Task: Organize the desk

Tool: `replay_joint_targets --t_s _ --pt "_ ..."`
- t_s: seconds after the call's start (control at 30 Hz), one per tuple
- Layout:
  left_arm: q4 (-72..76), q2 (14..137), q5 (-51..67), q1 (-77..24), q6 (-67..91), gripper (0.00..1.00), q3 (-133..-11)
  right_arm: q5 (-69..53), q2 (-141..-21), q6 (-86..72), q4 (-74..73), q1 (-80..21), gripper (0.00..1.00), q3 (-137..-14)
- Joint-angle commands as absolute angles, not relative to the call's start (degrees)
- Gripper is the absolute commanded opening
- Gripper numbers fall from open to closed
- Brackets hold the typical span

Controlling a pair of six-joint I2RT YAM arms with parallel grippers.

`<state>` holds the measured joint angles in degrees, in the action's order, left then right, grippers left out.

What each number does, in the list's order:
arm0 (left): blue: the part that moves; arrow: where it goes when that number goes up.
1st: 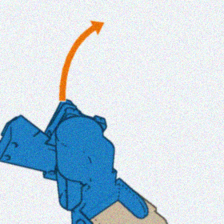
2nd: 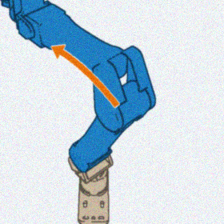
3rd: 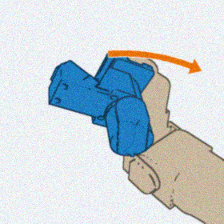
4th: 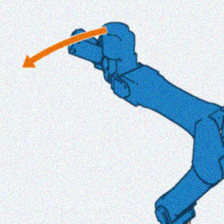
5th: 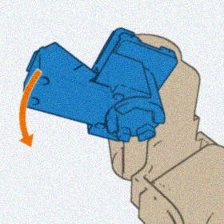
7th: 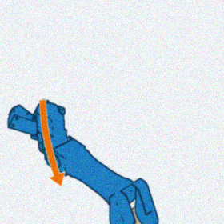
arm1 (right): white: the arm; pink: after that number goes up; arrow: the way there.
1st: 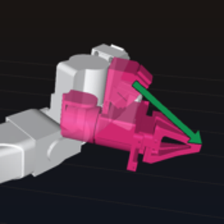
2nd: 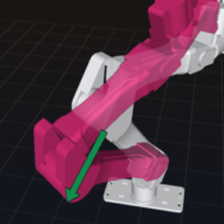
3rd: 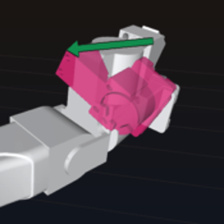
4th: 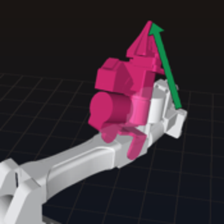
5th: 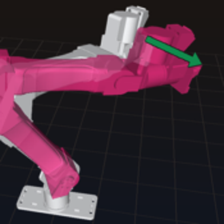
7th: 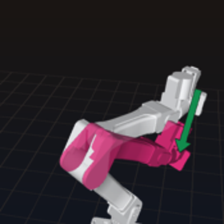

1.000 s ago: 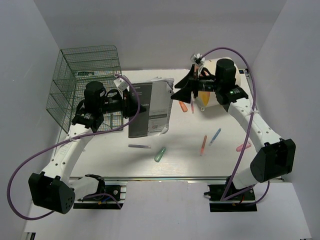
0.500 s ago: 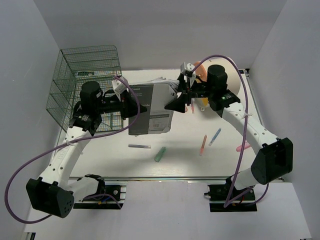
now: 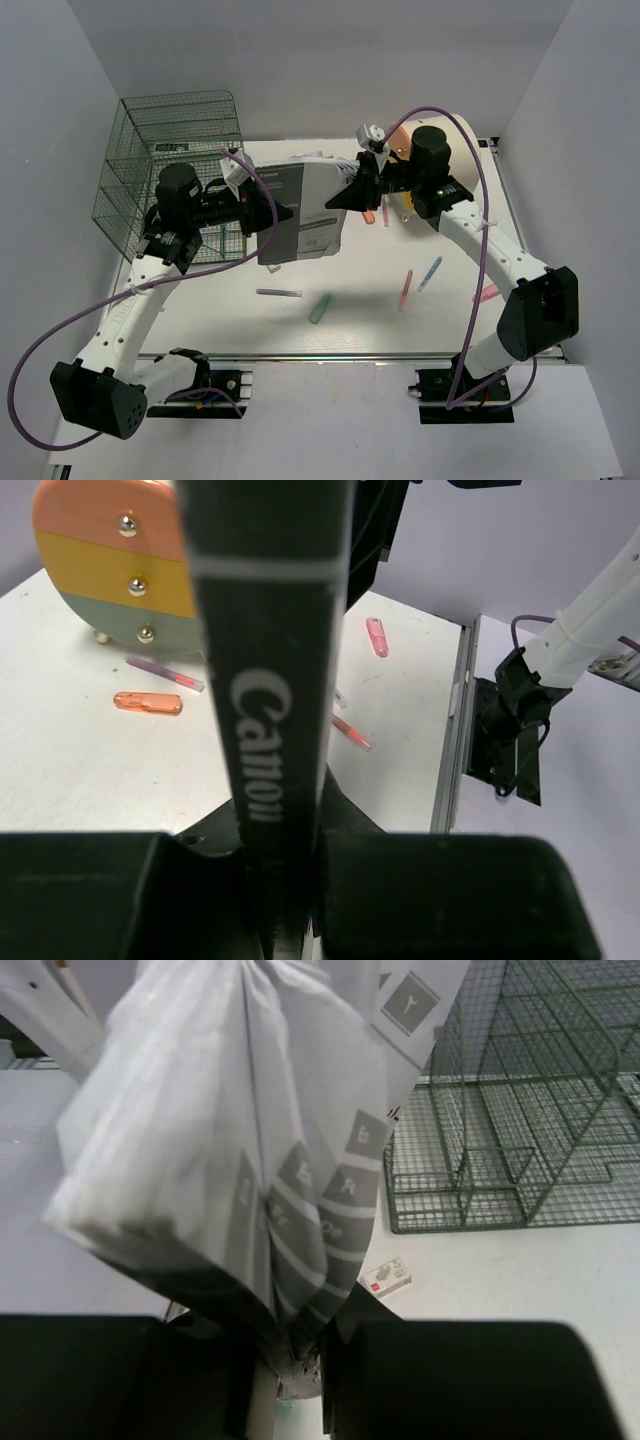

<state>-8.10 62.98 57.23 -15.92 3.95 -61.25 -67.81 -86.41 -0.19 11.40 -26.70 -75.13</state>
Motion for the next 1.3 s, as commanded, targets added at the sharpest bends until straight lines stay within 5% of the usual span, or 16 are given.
replay_joint_targets --t_s 0.0,0.2,0.27,0.4,0.53,0.7,0.97,1.27 --pt "-5.8 61.0 57.7 -16.4 3.8 0.00 -61.2 -73.7 -85.9 -6.4 24.0 -26.9 0.09 -75.4" --pt "-8.6 61.4 51.3 -16.4 3.3 0.03 -62.4 -76.7 -85.6 -31.9 53.1 -26.5 0.00 -71.1" --pt "-11.8 60.7 40.3 -16.4 3.2 0.29 -63.5 -73.6 -84.9 -30.0 49.3 -25.9 0.00 -72.4" --pt "-14.3 58.3 25.7 -15.9 3.5 0.56 -64.2 -60.7 -83.4 -2.6 8.8 -26.0 0.00 -84.1" --pt "-16.4 58.2 22.8 -15.9 3.9 0.61 -65.9 -58.7 -83.9 -2.0 6.2 -25.4 0.00 -85.8" --pt "-15.7 54.1 8.4 -15.9 5.3 0.98 -67.3 -51.9 -85.3 -2.7 6.9 -25.5 0.00 -87.4" --pt "-22.0 51.3 7.6 -15.9 10.7 0.98 -74.7 -53.8 -95.4 -2.8 5.8 -29.4 0.00 -96.5" --pt "-17.6 49.0 26.7 -15.9 17.4 0.98 -75.1 -53.7 -111.1 -1.8 2.9 -36.8 0.00 -115.7"
